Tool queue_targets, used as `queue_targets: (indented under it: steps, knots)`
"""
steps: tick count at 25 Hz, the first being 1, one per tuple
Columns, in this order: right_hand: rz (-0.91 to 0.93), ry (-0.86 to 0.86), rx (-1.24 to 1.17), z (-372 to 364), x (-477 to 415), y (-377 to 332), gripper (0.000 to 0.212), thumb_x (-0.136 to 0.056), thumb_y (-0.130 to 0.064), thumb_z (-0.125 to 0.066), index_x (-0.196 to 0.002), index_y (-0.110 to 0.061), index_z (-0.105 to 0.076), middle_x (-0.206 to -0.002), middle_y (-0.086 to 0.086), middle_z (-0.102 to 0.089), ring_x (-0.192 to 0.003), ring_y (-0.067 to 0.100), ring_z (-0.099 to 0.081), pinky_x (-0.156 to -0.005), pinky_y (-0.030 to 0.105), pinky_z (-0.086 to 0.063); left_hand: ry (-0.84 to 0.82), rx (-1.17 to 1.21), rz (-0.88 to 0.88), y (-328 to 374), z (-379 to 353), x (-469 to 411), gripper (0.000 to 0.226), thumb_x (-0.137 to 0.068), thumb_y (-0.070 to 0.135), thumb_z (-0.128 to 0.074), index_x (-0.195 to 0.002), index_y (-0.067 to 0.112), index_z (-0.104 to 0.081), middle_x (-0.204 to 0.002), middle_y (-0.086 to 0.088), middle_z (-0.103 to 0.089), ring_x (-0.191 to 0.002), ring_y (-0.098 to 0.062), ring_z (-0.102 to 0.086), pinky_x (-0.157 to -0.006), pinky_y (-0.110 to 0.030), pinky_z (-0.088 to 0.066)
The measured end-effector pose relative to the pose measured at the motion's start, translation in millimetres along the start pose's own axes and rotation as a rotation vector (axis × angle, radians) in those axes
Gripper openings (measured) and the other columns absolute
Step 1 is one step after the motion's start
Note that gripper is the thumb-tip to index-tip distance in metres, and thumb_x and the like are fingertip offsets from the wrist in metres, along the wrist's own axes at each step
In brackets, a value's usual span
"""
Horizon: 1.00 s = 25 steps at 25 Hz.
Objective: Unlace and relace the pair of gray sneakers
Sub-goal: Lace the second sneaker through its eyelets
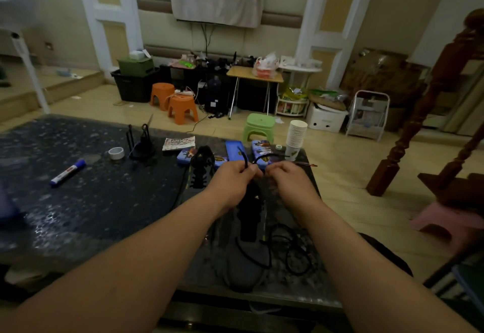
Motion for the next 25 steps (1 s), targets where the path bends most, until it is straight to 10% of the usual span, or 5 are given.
queue_targets:
  steps: [6,12,19,25]
  knots:
    - [0.229,-0.169,0.094,-15,-3,-41,0.029,-0.101,-0.032,-0.064,-0.098,-0.005,-0.075,-0.094,0.021,-0.073,-0.081,0.028,-0.069,-0.079,0.042,-0.054,-0.190,-0.095,-0.073,16,-16,10,0.022,-0.107,0.016,-0.055,-0.119,0.007,-0.071,-0.110,-0.006,-0.075,-0.088,-0.003,-0.069,-0.075,-0.015,-0.053]
    - [0.224,-0.291,0.285,-14,1,-62,0.042,-0.111,-0.034,-0.045,-0.092,-0.003,-0.067,-0.083,0.006,-0.061,-0.071,0.015,-0.053,-0.066,0.026,-0.042,-0.235,-0.165,-0.084,35,-7,2,0.033,-0.110,0.029,-0.046,-0.128,0.014,-0.069,-0.111,-0.003,-0.075,-0.106,-0.022,-0.069,-0.095,-0.037,-0.056]
    - [0.389,-0.362,0.559,-27,6,-88,0.034,-0.108,-0.023,-0.036,-0.110,-0.007,-0.066,-0.110,0.013,-0.067,-0.097,0.027,-0.060,-0.086,0.040,-0.048,-0.275,-0.201,-0.138,54,3,10,0.023,-0.108,0.016,-0.050,-0.099,0.020,-0.070,-0.110,-0.008,-0.074,-0.111,-0.027,-0.069,-0.105,-0.046,-0.052]
    - [0.119,-0.289,0.240,-7,13,-35,0.029,-0.107,-0.019,-0.046,-0.120,-0.028,-0.071,-0.102,0.001,-0.070,-0.083,0.013,-0.062,-0.070,0.028,-0.047,-0.177,-0.358,-0.112,60,18,14,0.042,-0.107,0.046,-0.047,-0.112,0.014,-0.075,-0.106,-0.022,-0.072,-0.085,-0.026,-0.061,-0.085,-0.043,-0.055]
Point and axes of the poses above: each hand's wrist, its own x-axis away from the middle knuckle, its own z-axis out of the back of the hand, y = z × x, the point moved 9 cm from there along -x, towards the middle knuckle
